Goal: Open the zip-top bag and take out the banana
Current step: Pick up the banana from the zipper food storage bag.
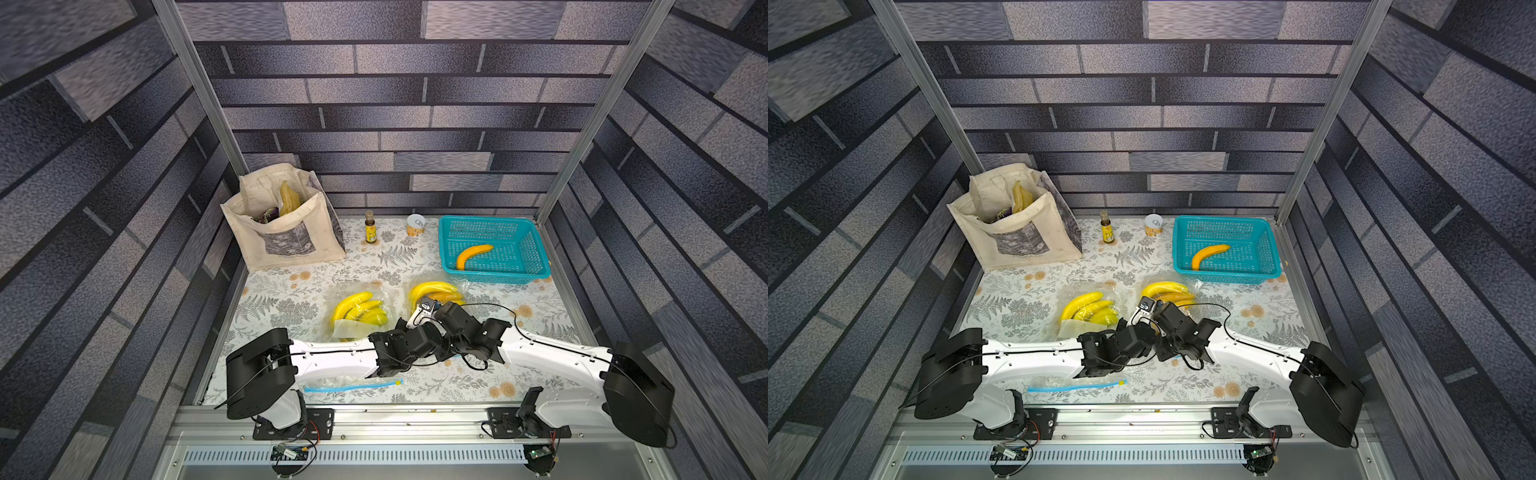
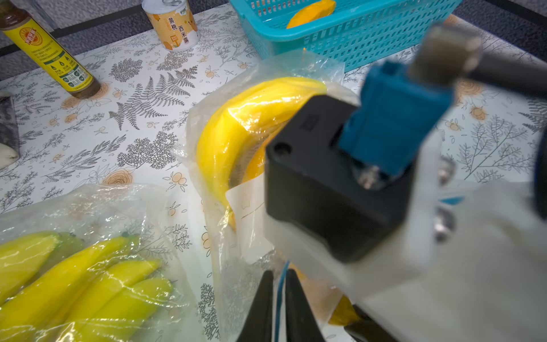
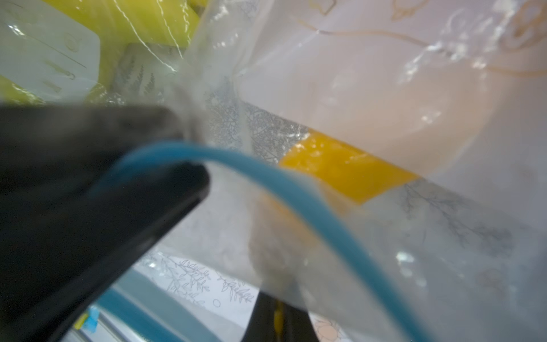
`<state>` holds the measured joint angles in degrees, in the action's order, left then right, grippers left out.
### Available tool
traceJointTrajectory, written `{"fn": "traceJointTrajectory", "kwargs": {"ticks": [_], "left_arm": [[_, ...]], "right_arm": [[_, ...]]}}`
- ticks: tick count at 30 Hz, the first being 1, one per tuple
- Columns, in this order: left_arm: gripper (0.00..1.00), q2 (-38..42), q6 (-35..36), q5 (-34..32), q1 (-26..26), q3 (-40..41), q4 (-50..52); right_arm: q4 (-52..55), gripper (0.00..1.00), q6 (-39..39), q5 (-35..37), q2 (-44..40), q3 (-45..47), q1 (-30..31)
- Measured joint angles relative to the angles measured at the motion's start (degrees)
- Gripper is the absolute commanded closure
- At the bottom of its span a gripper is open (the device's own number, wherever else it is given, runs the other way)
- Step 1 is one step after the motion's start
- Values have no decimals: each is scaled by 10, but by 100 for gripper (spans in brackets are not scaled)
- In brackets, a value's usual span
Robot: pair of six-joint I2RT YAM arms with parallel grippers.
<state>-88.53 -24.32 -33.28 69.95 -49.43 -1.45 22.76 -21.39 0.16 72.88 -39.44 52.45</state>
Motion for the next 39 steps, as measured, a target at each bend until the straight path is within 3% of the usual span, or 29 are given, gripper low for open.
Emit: {"fn": "traceJointTrajectory", "kwargs": {"ticks": [21, 29, 39], "left_arm": [[82, 25, -2, -52, 40, 33, 8], [77, 39, -2, -33, 19, 50, -13], [92, 62, -2, 25, -15, 83, -35]], "right_arm": [[47, 99, 61, -155, -17, -14, -90], [60, 97, 73, -200, -112, 22, -90], [73, 96, 73, -239, -131, 22, -90]]}}
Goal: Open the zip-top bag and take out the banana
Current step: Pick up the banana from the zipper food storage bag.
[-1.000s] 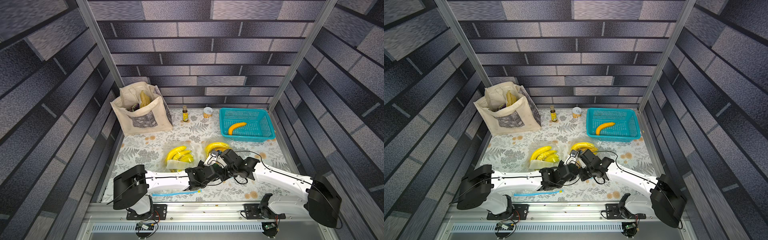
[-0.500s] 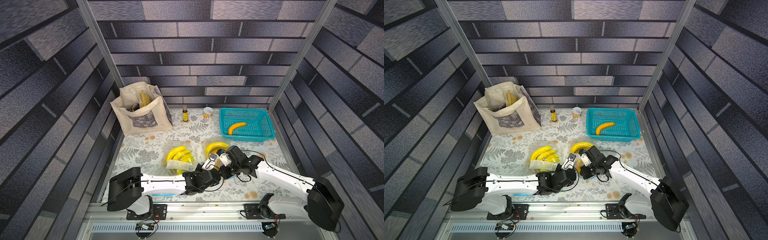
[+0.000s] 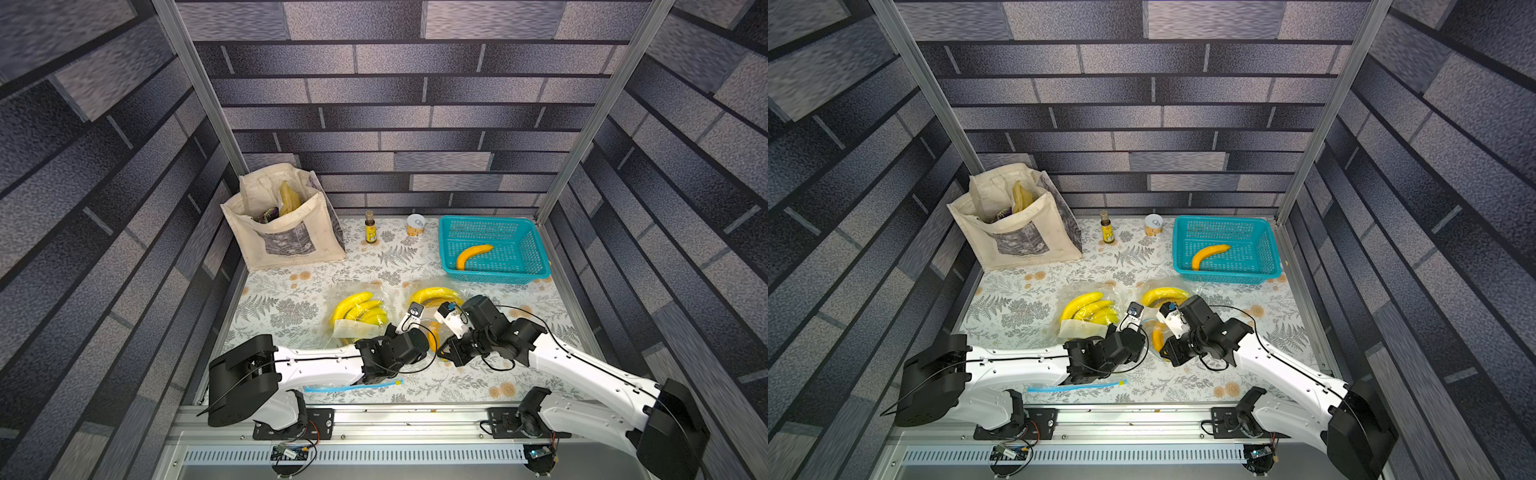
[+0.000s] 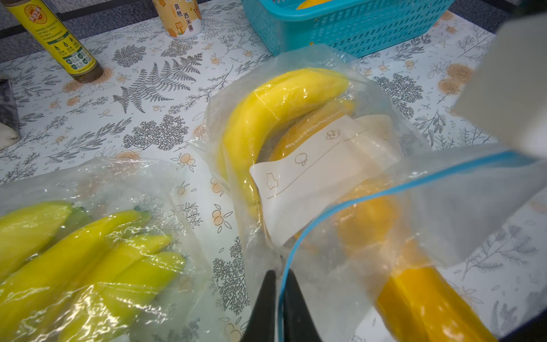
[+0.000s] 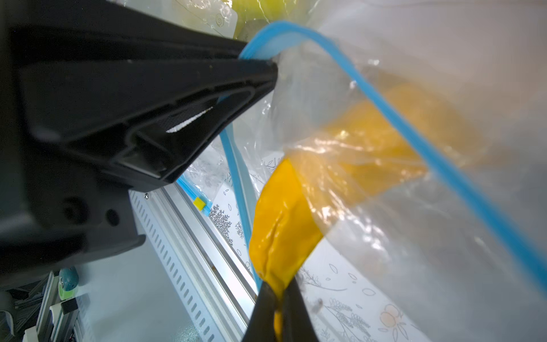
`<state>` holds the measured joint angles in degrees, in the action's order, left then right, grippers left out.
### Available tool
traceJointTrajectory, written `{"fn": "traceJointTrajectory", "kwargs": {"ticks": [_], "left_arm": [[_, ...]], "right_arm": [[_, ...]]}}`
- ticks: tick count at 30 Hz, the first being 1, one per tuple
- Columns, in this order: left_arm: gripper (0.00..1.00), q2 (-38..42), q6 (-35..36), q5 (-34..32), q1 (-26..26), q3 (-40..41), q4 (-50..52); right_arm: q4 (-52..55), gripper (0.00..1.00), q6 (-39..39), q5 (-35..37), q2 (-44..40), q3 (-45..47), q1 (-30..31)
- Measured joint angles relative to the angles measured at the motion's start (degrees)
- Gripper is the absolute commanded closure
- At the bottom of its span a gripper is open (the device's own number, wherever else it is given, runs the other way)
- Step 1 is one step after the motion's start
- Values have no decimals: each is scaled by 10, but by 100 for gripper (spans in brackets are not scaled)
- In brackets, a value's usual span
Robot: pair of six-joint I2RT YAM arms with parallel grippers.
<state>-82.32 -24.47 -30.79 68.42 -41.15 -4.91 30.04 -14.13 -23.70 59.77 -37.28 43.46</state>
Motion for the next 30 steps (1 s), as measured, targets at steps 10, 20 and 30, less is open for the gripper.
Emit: {"fn": "traceJointTrajectory", "kwargs": {"ticks": [10, 20, 30], "left_arm": [[94, -8, 0, 22, -28, -2, -7], [94, -9, 0, 51, -64, -3, -16], [93, -9, 2, 75, -60, -13, -20]], "right_arm": [[42, 96, -19, -167, -24, -23, 0], [110, 96, -45, -195, -181, -122, -3], [139, 96, 25, -6, -106, -332, -55]]}}
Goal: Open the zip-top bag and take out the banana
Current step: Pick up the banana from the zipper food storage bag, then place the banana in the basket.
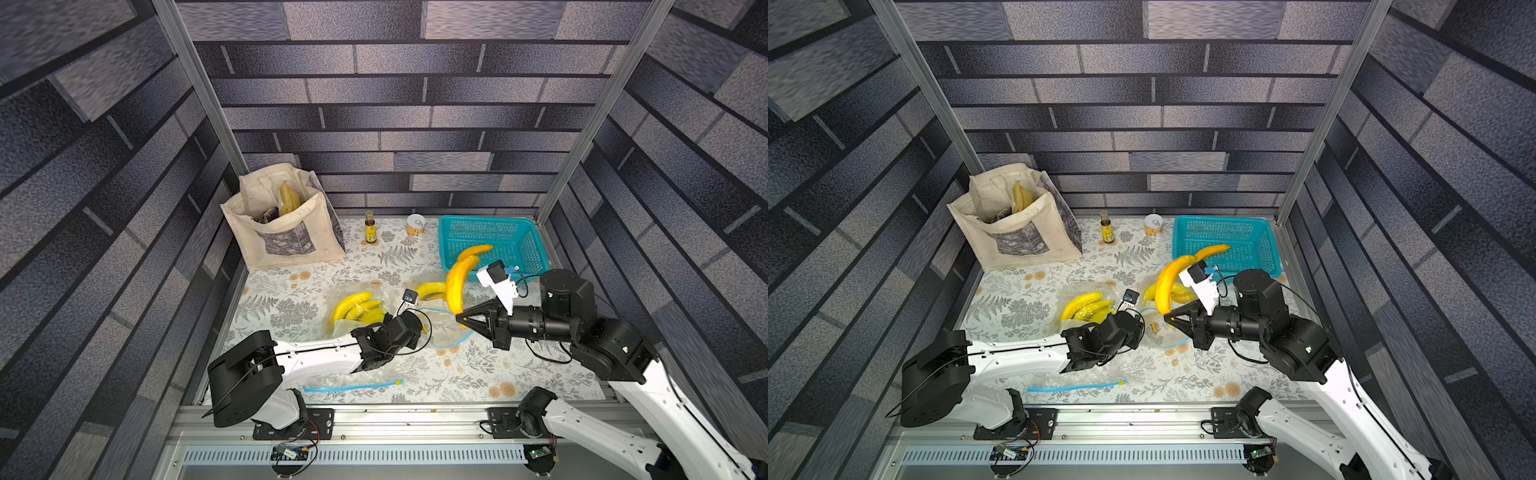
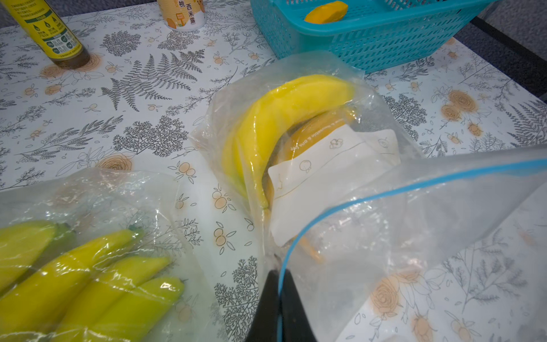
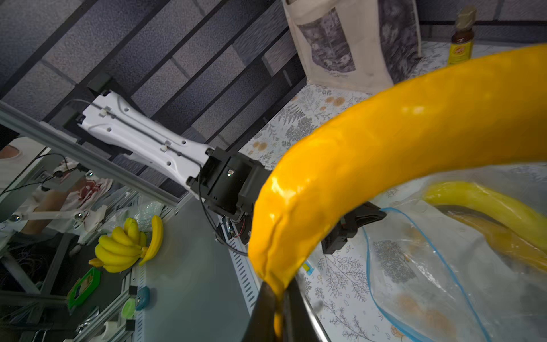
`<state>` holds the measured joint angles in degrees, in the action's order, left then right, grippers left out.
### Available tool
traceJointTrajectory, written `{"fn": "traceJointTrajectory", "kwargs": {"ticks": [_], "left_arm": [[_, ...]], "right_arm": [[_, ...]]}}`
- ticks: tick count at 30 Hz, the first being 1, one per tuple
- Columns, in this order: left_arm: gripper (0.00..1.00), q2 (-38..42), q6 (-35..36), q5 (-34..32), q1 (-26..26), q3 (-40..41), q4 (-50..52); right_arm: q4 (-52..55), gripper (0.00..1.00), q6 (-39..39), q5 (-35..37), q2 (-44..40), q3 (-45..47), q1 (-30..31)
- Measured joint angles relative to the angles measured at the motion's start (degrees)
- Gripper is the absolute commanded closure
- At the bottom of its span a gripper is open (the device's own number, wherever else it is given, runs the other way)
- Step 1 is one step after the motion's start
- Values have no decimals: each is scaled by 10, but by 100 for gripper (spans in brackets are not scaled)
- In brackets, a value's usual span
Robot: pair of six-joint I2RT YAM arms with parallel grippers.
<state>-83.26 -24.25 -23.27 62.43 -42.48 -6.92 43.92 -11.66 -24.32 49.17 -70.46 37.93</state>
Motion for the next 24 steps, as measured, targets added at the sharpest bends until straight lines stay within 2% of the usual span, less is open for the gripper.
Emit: {"fn": "traceJointTrajectory", "kwargs": {"ticks": [3, 7, 10, 14, 17, 19, 21, 24], "left_arm": [[93, 0, 0, 5, 5, 0, -1], [92, -7, 0, 9, 10, -11, -3], [92, -14, 0, 10, 12, -21, -5], [91, -19, 0, 10, 12, -29, -10], [91, -25, 0, 10, 11, -31, -12], [91, -27, -1, 11, 9, -31, -13], [91, -27, -2, 12, 8, -31, -13], [91, -29, -2, 16, 6, -31, -17]], "right_arm": [[-11, 97, 37, 43, 88, -51, -75], [-44, 100, 72, 76, 277, -108, -169], [-76, 100, 93, 118, 425, -137, -196], [-81, 100, 103, 160, 540, -152, -221], [-71, 100, 102, 168, 612, -207, -240], [-73, 92, 102, 171, 638, -227, -248], [-71, 78, 99, 173, 643, -229, -250], [-74, 48, 90, 179, 638, -229, -255]]}}
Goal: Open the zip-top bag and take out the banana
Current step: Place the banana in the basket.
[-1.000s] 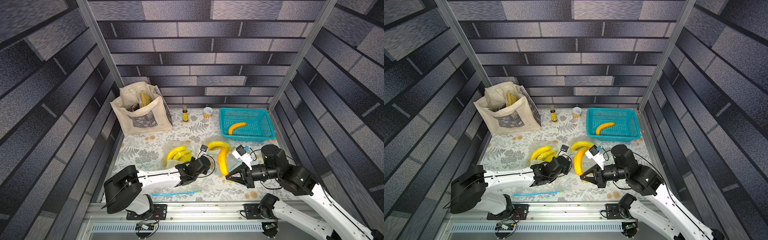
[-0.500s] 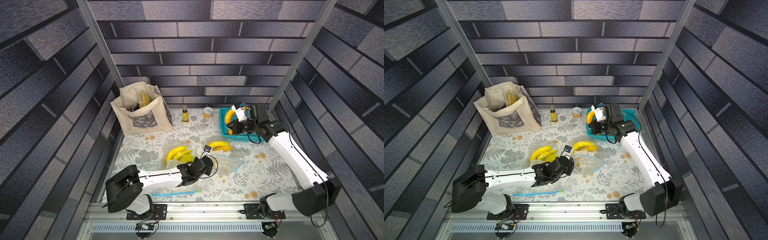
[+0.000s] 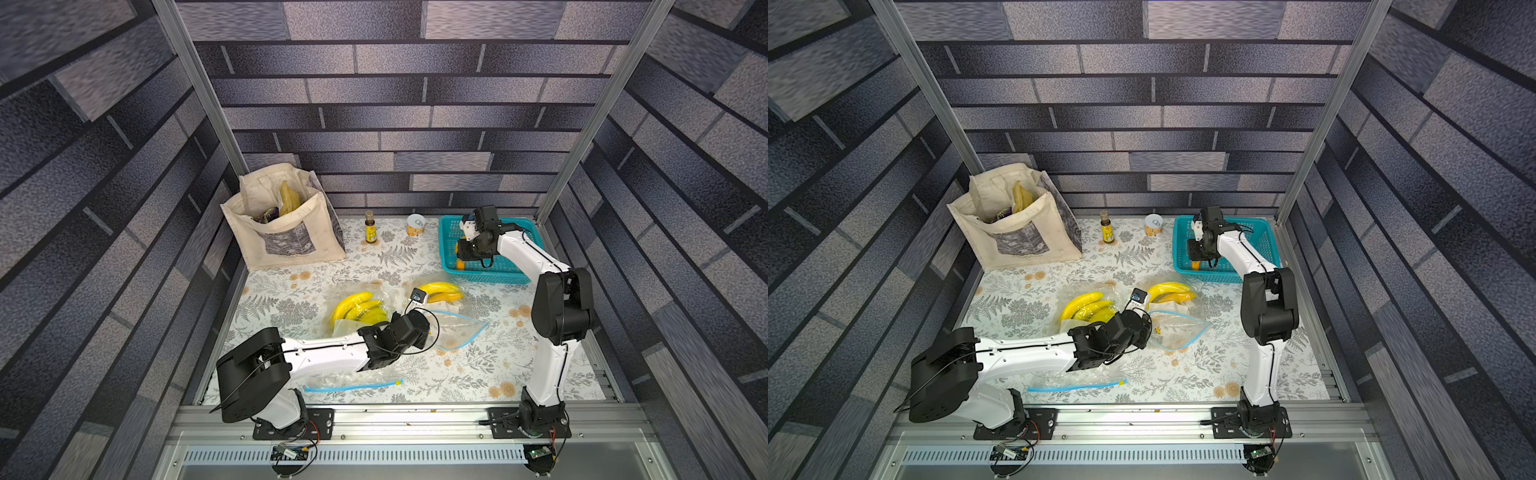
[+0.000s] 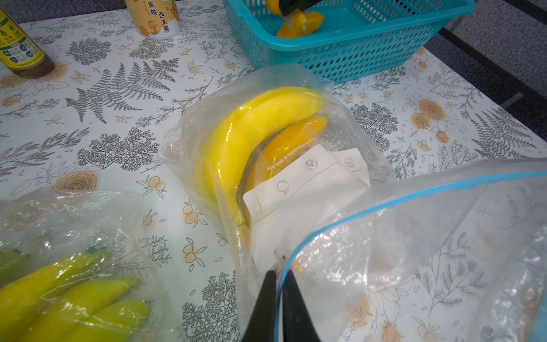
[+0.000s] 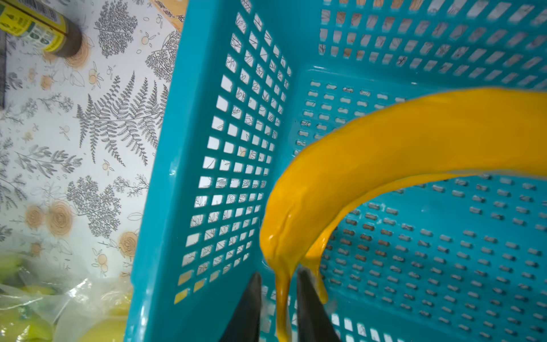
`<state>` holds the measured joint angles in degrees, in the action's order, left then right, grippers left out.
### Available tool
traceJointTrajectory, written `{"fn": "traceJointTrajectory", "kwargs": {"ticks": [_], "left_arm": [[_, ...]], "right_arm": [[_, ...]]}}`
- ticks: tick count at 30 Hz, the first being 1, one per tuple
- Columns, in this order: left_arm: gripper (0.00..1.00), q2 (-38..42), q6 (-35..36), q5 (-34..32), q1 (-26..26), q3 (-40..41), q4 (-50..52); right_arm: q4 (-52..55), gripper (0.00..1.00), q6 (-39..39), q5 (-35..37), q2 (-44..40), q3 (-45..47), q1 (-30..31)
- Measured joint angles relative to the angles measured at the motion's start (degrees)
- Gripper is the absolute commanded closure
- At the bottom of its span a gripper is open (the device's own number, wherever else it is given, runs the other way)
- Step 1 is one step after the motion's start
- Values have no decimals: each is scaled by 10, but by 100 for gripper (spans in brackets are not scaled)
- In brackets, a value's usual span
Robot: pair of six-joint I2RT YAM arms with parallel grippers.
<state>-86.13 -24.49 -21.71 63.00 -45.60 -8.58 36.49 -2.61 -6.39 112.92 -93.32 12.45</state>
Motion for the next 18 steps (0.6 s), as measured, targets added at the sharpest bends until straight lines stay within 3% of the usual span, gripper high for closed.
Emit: {"fn": "traceJointTrajectory", "kwargs": {"ticks": [3, 6, 10, 14, 18], "left_arm": [[91, -7, 0, 4, -1, 0, -2], [91, -12, 0, 6, -1, -1, -3], [90, -14, 0, 5, -1, -1, -7], [90, -14, 0, 5, -3, -1, -11], [90, -14, 0, 5, -8, -1, -11]], "right_arm": [[-27, 42, -12, 3, -46, 44, -1], [-47, 29, -36, 0, -162, 131, -1], [-81, 32, -66, -27, -384, 262, 11], [-89, 38, -94, -12, -599, 395, 131], [-83, 45, -146, 22, -712, 511, 264]]}}
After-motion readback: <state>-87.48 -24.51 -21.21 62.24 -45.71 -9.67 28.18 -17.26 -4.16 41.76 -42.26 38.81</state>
